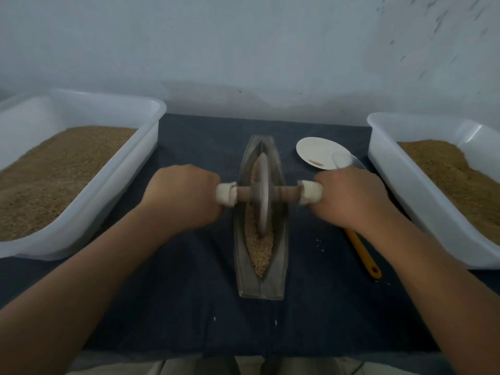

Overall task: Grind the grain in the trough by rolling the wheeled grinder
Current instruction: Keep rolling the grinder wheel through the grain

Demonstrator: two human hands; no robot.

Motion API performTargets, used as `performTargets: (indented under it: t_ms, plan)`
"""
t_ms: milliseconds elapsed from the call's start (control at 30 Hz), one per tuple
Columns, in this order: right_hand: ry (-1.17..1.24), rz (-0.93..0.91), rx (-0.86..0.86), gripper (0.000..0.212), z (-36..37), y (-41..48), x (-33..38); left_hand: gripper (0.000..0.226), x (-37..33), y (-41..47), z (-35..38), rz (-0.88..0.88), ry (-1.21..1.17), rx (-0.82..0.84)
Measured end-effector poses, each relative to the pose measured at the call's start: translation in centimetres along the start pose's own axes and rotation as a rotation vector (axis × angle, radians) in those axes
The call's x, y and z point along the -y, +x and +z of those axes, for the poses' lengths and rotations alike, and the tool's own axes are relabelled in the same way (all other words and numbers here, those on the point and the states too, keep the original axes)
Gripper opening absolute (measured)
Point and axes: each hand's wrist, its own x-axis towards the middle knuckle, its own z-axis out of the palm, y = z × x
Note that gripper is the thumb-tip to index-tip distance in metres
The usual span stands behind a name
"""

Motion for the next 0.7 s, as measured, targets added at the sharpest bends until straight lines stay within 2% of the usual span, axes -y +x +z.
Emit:
performTargets:
  t_ms: [133,233,333,500,633,700]
  plan:
    - [0.041,0.157,-0.05,0.03,1.5,4.9,0.3,0.025,-0.2,6.2,-0.7,-0.054,0.057,0.006]
    - [0.062,0.193,0.029,0.03,1.6,5.1,0.3,0.022,-0.4,7.3,-1.3,-0.023,0.098,0.001]
    - [0.048,0.134,0.0,0.036,1.6,1.0,0.0,0.024,-0.2,4.5,-1.2,0.04,0.135,-0.011]
    - [0.059,0.048,-0.064,0.032,1.4,-4.3,0.3,0.045,0.4,-1.1,0.0,0.121,0.214,-0.22]
    - [0.015,0.12,-0.133,0.028,2.3,0.1,0.5,0.027,0.2,3.8,0.0,0.026,0.109,-0.062]
    - [0.023,0.166,-0.126,0.023,2.1,3.8,0.5,0.026,0.1,6.7,-0.2,-0.034,0.055,-0.019]
